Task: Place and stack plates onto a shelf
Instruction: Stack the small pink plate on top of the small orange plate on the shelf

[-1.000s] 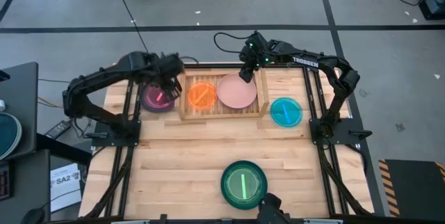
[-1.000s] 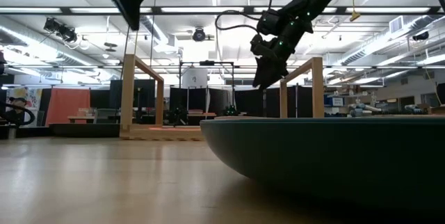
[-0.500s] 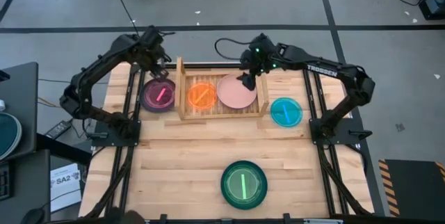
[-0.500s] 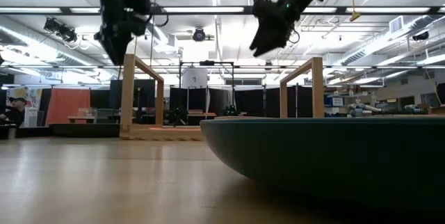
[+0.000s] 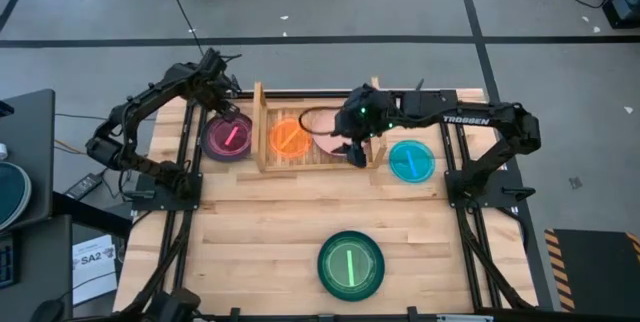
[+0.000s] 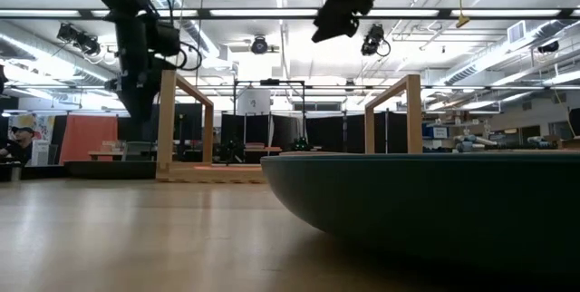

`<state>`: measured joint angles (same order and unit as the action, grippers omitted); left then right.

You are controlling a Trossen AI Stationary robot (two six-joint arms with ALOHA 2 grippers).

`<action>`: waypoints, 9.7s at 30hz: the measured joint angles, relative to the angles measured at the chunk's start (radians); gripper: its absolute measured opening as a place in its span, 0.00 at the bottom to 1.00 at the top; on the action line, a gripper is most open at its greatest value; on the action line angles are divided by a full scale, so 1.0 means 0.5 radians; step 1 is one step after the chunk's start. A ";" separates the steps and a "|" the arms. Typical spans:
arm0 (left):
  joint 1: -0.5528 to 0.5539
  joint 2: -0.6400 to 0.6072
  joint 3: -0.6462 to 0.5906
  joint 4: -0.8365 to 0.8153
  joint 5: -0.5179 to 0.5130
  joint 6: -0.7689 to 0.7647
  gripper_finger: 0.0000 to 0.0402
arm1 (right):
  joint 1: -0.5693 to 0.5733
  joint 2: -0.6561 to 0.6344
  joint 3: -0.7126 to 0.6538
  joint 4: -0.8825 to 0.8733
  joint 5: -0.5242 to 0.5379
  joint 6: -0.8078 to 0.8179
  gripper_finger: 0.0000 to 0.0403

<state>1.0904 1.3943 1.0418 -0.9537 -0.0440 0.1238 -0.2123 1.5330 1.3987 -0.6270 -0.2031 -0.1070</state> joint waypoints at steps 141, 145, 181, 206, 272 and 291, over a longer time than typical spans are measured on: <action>-0.451 0.157 -0.758 0.025 -0.023 -2.469 0.35 | 0.296 0.002 0.001 0.007 0.007 -0.017 0.61; -0.446 0.155 -0.728 0.026 -0.028 -2.412 0.35 | 0.295 0.002 0.001 0.008 0.007 -0.018 0.61; -0.563 0.142 -0.604 -0.182 -0.085 -1.275 0.35 | 0.295 0.002 0.001 0.008 0.007 -0.017 0.61; -0.950 0.142 -0.477 -0.182 -0.482 -0.160 0.35 | 0.295 0.002 0.001 0.008 0.007 -0.017 0.61; -0.951 0.160 -0.634 0.318 -0.498 0.257 0.35 | 0.290 0.002 0.001 0.004 0.107 -0.018 0.61; -0.938 0.297 -0.631 0.362 -0.568 0.248 0.35 | 0.290 0.002 0.001 0.000 0.106 -0.018 0.61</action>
<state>0.6212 1.5429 0.7265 -0.7727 -0.3279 0.2478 -0.0673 1.5341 1.3991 -0.6271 -0.1501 -0.1158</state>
